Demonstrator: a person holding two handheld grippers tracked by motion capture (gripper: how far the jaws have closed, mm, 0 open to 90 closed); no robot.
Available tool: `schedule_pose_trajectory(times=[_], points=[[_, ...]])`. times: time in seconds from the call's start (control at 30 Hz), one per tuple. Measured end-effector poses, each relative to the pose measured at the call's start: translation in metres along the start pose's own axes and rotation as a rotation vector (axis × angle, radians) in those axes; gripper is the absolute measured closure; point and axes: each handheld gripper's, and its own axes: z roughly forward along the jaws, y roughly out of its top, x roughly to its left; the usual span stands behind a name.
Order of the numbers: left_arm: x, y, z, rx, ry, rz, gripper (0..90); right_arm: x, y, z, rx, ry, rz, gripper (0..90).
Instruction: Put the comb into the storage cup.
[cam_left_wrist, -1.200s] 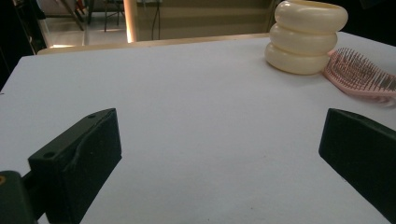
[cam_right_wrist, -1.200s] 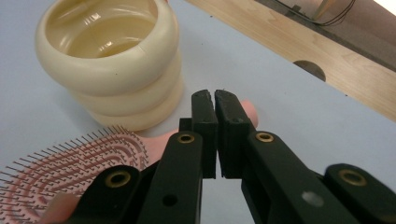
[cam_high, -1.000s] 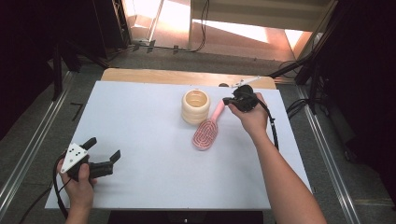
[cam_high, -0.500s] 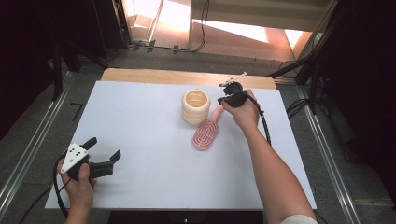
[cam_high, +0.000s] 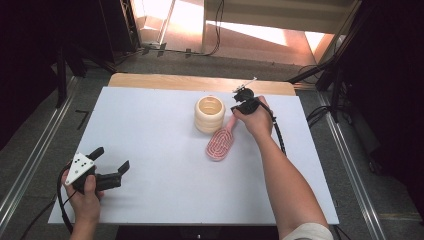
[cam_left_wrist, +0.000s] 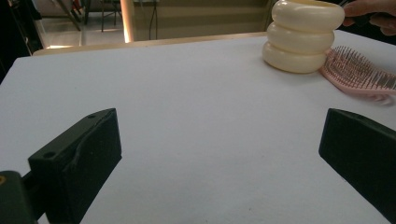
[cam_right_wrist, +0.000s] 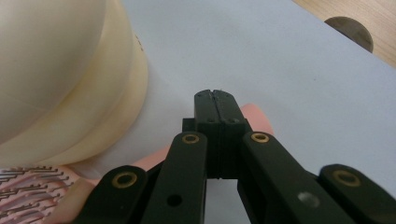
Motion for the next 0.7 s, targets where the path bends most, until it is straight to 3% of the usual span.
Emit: schedule_pose_trajectory(times=[0.33,0.7], points=[[0.0004,-0.0001,0.0001,-0.004,-0.005,-0.003,0.0,0.0050,0.0052,0.0073,0.023,-0.012,-0.014,87.8],[0.0002,-0.0001,0.0003,-0.003,-0.006,-0.004,0.0,-0.0023,-0.0005,0.0053,0.069,0.001,0.024,87.8]])
